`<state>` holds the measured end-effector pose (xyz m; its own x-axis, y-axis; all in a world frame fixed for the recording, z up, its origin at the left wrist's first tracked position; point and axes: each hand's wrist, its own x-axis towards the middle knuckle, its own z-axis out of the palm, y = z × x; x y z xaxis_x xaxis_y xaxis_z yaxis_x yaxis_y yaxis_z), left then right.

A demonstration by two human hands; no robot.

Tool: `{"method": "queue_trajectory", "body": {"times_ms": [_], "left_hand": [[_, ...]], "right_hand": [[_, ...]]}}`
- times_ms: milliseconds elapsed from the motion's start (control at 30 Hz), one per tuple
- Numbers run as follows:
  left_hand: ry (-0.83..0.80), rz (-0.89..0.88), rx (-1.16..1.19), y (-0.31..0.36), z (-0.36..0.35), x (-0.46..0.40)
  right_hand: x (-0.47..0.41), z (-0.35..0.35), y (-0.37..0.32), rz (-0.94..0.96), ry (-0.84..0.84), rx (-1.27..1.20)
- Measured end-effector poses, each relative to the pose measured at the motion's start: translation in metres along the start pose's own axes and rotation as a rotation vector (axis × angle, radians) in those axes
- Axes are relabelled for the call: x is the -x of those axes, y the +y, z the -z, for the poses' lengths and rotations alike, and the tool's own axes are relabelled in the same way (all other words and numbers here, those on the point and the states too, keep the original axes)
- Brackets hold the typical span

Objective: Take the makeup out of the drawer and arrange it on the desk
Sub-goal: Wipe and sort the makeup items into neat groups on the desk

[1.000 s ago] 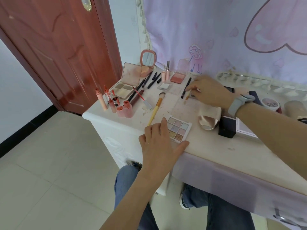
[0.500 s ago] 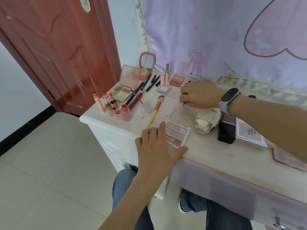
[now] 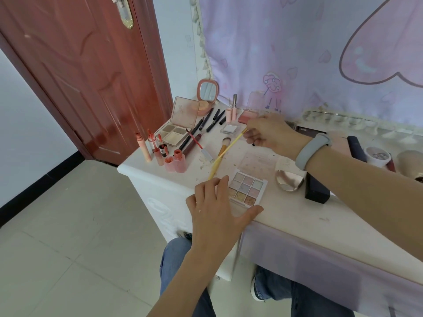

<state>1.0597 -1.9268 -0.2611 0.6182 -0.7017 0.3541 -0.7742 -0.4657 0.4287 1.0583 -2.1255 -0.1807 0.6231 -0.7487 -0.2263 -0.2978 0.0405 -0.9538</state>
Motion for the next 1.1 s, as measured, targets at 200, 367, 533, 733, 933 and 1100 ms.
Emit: {"method": "queue_trajectory", "body": {"times_ms": [200,367,533,733,933,1100], "left_hand": [[0.136,0.065,0.044,-0.016,0.005,-0.001],[0.17,0.112,0.053,-0.025,0.002,-0.006],[0.197,0.132,0.076,-0.03,0.0,-0.01],[0.201,0.047,0.127,-0.033,0.003,-0.013],[0.111,-0.075,0.055,-0.034,0.005,-0.019],[0.096,-0.085,0.063,-0.037,0.003,-0.018]], "right_hand": [[-0.006,0.002,-0.004,-0.172,-0.087,0.008],[-0.011,0.008,-0.002,-0.213,-0.127,0.125],[-0.015,-0.004,0.006,-0.133,-0.132,0.366],[-0.025,0.005,0.011,0.296,0.124,0.684],[-0.039,0.028,0.026,0.501,0.09,1.311],[-0.041,0.034,0.034,0.718,0.003,1.671]]}}
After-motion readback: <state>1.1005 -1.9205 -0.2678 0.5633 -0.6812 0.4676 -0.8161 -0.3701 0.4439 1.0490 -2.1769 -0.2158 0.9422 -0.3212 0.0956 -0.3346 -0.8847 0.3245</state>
